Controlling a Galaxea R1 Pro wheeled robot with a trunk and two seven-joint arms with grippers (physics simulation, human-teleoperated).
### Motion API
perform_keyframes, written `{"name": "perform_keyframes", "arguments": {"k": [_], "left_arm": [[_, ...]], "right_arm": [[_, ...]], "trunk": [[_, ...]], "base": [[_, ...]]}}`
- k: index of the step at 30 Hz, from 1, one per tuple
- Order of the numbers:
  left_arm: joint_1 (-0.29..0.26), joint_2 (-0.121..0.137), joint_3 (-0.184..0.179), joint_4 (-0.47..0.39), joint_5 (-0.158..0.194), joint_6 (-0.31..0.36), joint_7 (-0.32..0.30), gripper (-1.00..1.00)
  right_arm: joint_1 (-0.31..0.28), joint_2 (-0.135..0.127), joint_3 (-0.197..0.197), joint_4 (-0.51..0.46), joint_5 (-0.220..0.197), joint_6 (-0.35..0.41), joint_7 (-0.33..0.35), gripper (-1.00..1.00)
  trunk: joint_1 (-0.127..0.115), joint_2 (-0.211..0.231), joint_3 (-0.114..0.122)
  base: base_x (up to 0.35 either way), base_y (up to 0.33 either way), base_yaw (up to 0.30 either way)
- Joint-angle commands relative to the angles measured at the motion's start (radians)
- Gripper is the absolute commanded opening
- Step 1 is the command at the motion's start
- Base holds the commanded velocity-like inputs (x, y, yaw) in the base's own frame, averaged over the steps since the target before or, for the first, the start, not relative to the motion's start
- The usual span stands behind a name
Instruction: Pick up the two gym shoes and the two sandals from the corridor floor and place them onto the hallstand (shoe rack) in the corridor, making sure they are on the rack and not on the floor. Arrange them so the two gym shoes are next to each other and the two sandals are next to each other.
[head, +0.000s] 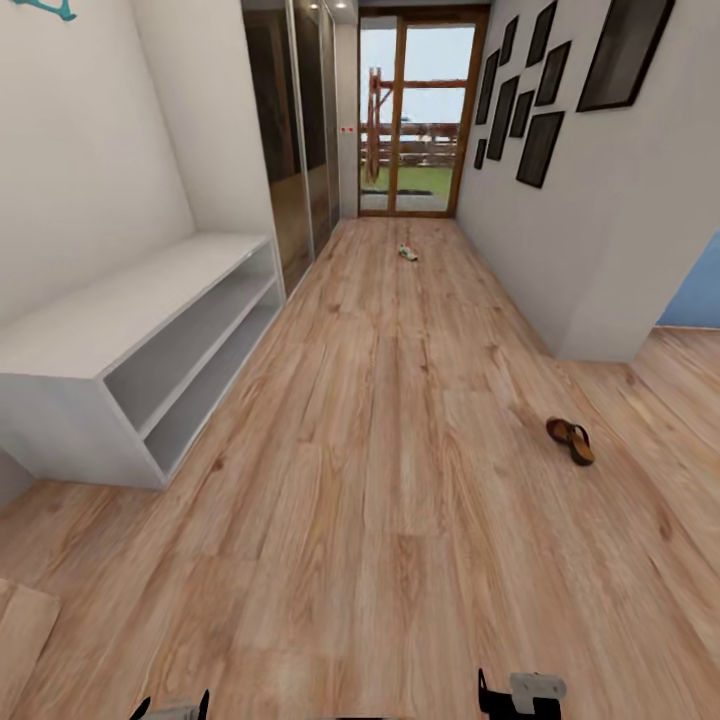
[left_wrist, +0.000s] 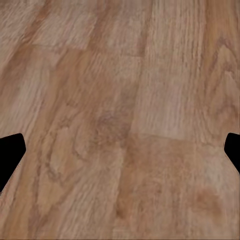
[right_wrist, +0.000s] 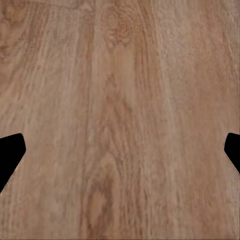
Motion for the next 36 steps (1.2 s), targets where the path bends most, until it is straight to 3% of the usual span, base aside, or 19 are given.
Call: {"name": "perform_keyframes", "arguments": {"k": [1, 36], "left_arm": [[-0.001, 0.0, 0.009, 0.001, -0.007, -0.003, -0.005, 1.0], [-0.001, 0.0, 0.009, 0.001, -0.007, -0.003, -0.005, 1.0]], "right_arm": [[-0.001, 0.0, 0.005, 0.001, 0.004, -0.001, -0.009, 1.0], [-0.001, 0.0, 0.005, 0.001, 0.004, 0.0, -0.008, 1.0]], "trunk": [[0.0, 0.0, -0.001], [0.0, 0.0, -0.001]], "base": [[0.338, 0.0, 0.0], [0.338, 0.0, 0.0]]}}
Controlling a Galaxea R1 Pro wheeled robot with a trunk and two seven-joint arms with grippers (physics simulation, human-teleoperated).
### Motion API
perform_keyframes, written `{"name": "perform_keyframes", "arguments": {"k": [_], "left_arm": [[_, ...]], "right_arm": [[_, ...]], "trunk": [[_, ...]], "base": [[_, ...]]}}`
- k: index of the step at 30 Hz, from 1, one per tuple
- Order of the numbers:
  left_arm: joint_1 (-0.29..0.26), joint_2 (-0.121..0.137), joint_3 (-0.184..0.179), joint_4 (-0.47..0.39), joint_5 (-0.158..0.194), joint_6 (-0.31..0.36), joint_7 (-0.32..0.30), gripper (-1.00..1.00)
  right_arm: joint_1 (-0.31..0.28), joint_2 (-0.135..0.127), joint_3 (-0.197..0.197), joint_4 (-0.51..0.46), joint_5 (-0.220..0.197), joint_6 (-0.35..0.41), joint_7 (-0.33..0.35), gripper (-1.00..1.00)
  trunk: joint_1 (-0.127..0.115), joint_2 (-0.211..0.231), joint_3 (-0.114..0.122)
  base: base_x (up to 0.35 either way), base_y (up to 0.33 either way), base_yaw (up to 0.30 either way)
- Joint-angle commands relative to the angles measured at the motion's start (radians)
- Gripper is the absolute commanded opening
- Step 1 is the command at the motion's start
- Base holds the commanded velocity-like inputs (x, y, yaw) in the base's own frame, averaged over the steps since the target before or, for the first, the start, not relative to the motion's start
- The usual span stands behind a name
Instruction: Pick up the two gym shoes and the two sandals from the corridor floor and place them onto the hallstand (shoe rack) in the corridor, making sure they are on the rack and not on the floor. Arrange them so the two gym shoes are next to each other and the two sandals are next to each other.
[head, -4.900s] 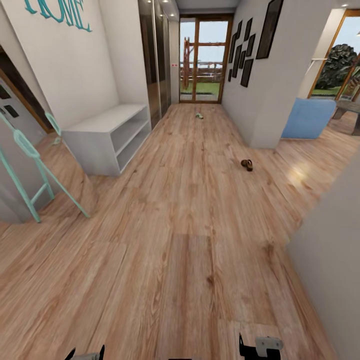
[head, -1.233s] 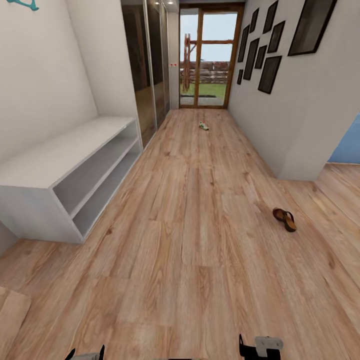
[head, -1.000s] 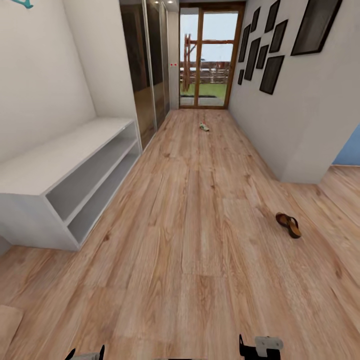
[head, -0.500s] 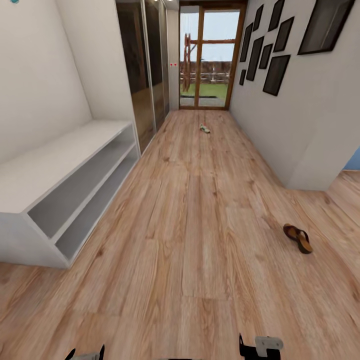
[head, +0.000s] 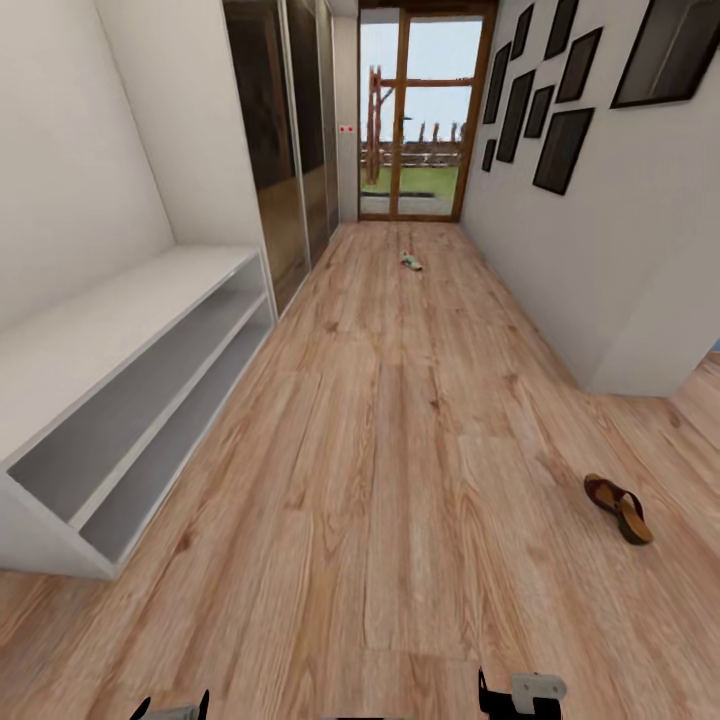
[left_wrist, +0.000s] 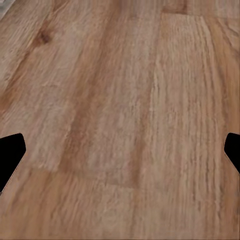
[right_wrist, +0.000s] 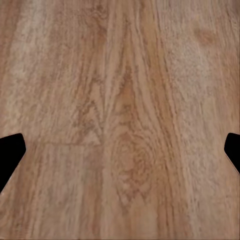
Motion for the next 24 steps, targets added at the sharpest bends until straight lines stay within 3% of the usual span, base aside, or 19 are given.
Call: {"name": "perform_keyframes", "arguments": {"k": [1, 24], "left_arm": [[-0.001, 0.0, 0.009, 0.001, -0.007, -0.003, -0.005, 1.0], [-0.001, 0.0, 0.009, 0.001, -0.007, -0.003, -0.005, 1.0]], "right_arm": [[-0.001, 0.0, 0.005, 0.001, 0.004, -0.001, -0.009, 1.0], [-0.001, 0.0, 0.005, 0.001, 0.004, -0.001, -0.009, 1.0]], "trunk": [[0.0, 0.0, -0.001], [0.0, 0.0, -0.001]], "base": [[0.338, 0.0, 0.0], [0.338, 0.0, 0.0]]}}
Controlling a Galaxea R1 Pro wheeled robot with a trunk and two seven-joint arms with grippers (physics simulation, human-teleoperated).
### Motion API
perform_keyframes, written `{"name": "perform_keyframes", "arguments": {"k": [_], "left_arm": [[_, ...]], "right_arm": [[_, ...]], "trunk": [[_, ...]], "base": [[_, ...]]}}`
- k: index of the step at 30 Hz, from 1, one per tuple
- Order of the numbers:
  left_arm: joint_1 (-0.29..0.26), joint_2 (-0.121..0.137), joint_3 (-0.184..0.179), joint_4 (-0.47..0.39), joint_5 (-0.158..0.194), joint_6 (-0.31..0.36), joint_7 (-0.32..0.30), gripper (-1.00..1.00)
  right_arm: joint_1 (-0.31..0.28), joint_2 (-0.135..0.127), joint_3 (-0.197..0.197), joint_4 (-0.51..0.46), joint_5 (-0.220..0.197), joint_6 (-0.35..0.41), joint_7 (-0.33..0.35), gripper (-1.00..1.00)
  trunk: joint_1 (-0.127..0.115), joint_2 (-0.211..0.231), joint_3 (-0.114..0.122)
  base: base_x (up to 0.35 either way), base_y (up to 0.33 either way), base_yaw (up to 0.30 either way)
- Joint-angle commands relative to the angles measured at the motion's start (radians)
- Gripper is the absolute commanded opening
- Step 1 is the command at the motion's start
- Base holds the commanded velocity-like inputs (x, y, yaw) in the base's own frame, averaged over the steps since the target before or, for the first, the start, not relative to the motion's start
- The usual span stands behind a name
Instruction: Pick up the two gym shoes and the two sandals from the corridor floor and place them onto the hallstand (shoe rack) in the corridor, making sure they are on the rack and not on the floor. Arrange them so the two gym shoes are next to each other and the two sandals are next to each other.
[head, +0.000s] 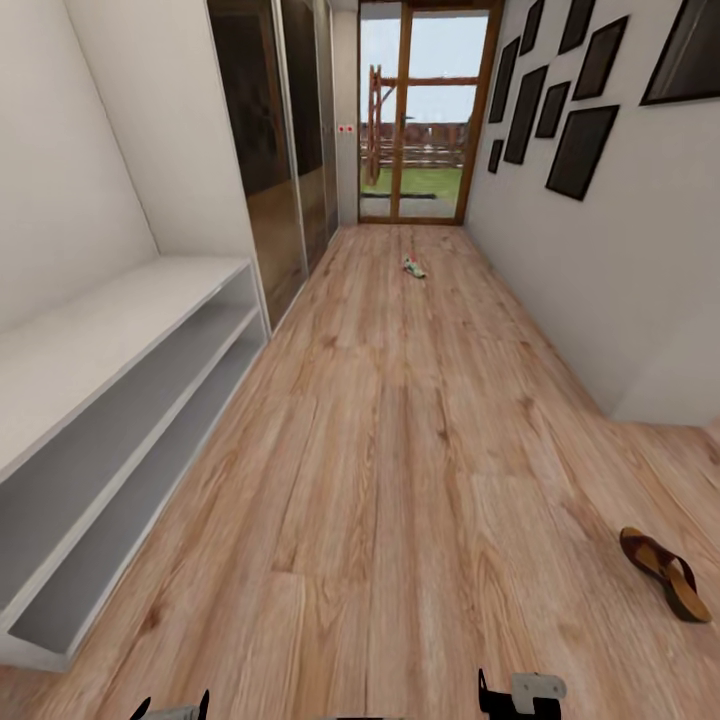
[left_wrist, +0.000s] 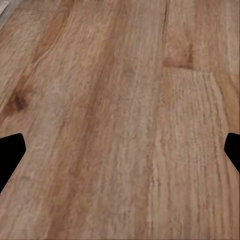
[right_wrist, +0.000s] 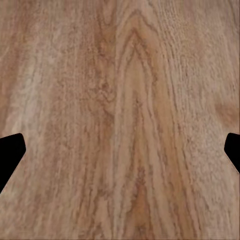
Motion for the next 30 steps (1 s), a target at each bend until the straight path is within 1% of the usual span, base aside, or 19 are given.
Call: {"name": "perform_keyframes", "arguments": {"k": [1, 30], "left_arm": [[-0.001, 0.0, 0.009, 0.0, -0.007, -0.003, -0.005, 1.0], [-0.001, 0.0, 0.009, 0.0, -0.007, -0.003, -0.005, 1.0]], "right_arm": [[-0.001, 0.0, 0.005, 0.001, 0.004, -0.001, -0.009, 1.0], [-0.001, 0.0, 0.005, 0.001, 0.004, 0.0, -0.009, 1.0]], "trunk": [[0.0, 0.0, -0.001], [0.0, 0.0, -0.001]], "base": [[0.338, 0.0, 0.0], [0.338, 0.0, 0.0]]}}
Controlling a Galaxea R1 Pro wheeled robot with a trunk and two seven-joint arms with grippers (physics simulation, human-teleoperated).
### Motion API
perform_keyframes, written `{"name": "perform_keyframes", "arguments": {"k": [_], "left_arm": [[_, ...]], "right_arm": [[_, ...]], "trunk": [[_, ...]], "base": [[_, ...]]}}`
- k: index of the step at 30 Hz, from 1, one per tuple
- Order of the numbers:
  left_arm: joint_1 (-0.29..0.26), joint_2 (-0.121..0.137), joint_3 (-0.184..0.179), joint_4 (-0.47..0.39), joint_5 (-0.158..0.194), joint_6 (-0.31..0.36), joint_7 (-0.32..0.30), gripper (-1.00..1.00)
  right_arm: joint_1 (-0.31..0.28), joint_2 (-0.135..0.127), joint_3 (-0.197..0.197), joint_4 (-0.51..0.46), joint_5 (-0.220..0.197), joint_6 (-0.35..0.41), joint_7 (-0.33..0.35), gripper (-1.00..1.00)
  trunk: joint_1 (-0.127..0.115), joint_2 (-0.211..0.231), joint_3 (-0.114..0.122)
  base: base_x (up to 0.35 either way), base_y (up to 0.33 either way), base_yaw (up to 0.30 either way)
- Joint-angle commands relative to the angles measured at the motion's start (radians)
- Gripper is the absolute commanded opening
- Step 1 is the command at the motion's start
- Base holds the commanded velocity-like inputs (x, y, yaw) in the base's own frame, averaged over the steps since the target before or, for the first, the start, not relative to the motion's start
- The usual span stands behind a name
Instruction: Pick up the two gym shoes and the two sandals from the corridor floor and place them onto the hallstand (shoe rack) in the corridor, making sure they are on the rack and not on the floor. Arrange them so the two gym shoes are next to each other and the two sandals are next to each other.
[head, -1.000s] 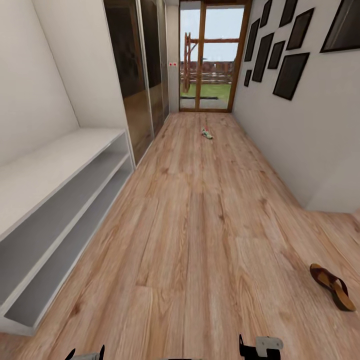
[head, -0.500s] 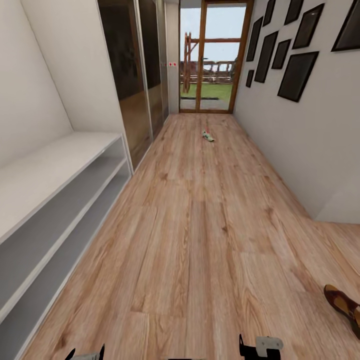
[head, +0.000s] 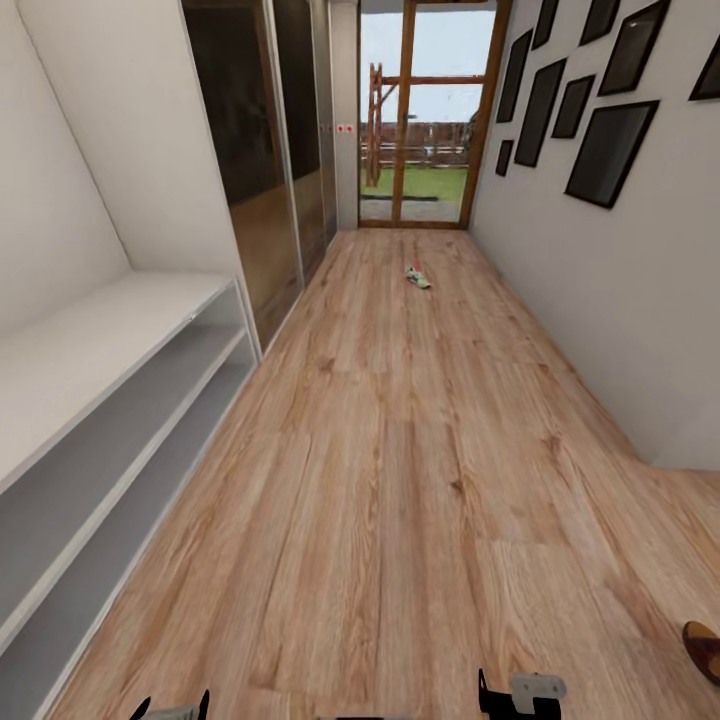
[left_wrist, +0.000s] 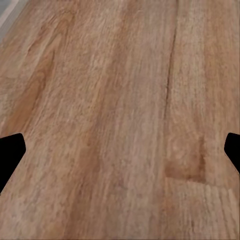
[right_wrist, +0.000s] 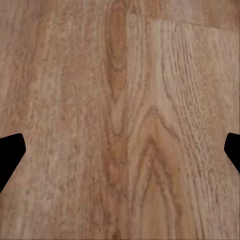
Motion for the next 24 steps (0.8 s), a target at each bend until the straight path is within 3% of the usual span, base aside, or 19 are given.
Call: {"name": "perform_keyframes", "arguments": {"k": [1, 24], "left_arm": [[-0.001, 0.0, 0.009, 0.001, -0.007, -0.003, -0.005, 1.0], [-0.001, 0.0, 0.009, 0.001, -0.007, -0.003, -0.005, 1.0]], "right_arm": [[-0.001, 0.0, 0.005, 0.001, 0.004, 0.0, -0.009, 1.0], [-0.001, 0.0, 0.005, 0.001, 0.004, -0.001, -0.009, 1.0]], "trunk": [[0.0, 0.0, -0.001], [0.0, 0.0, -0.001]], "base": [[0.338, 0.0, 0.0], [0.338, 0.0, 0.0]]}}
